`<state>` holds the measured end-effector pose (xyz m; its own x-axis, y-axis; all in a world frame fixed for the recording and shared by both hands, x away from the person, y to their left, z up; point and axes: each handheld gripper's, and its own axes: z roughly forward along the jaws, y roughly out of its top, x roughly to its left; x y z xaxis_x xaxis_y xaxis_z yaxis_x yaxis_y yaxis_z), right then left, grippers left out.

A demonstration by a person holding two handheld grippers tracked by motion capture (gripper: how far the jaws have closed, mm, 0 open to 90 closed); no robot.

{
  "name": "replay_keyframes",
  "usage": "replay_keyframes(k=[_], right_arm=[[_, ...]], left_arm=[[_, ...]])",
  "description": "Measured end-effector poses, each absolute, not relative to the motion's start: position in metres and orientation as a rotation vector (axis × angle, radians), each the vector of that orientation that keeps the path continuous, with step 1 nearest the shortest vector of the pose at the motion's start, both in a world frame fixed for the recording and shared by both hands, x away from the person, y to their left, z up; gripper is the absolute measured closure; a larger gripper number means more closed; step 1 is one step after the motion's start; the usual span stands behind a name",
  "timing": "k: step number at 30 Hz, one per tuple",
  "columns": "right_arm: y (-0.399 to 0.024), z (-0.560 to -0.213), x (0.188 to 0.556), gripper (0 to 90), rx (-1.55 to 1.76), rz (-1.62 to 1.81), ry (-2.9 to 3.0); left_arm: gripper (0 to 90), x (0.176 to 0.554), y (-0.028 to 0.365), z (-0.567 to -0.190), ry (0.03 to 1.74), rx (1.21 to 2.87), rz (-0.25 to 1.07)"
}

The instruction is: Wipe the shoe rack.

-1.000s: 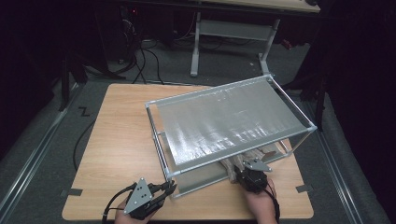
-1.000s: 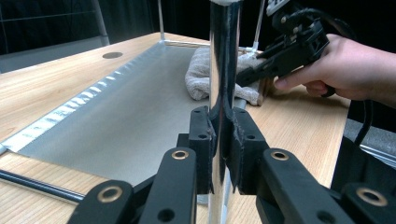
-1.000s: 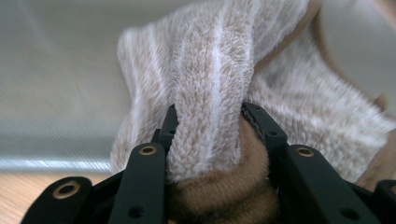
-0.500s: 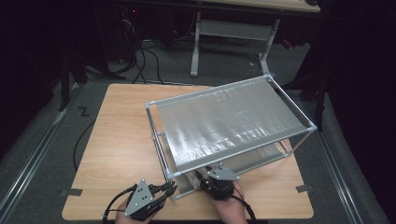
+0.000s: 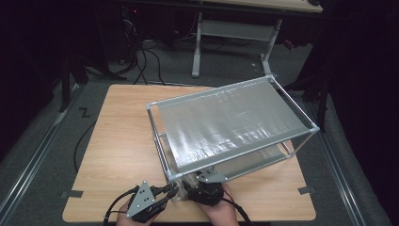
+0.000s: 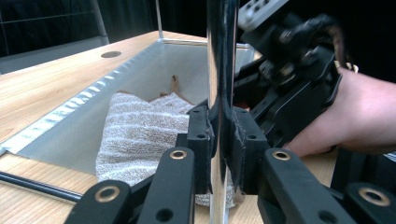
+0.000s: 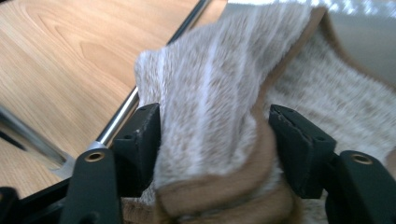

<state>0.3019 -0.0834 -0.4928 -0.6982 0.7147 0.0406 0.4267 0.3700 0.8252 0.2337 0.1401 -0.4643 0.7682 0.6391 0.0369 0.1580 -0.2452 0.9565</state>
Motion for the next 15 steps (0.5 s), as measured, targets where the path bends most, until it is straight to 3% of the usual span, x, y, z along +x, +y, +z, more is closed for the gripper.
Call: replay_keyframes(k=[2, 6, 9, 15], right_arm=[[-0.086, -0.490, 0.298, 36.5, 0.987, 1.259, 2.280], [-0.085, -0.488, 0.292, 53.6, 0.907, 1.267, 2.263], [-0.080, -0.494, 0.292, 59.4, 0.878, 1.230, 2.314], [-0.072, -0.500, 0.292, 61.7, 0.863, 1.157, 2.350]], left_arm=[[79.2, 0.234, 0.140, -0.465, 0.622, 1.790, 0.511], [79.2, 0.234, 0.140, -0.465, 0.623, 1.793, 0.512], [79.2, 0.234, 0.139, -0.465, 0.626, 1.791, 0.509], [79.2, 0.234, 0.140, -0.465, 0.626, 1.795, 0.510]])
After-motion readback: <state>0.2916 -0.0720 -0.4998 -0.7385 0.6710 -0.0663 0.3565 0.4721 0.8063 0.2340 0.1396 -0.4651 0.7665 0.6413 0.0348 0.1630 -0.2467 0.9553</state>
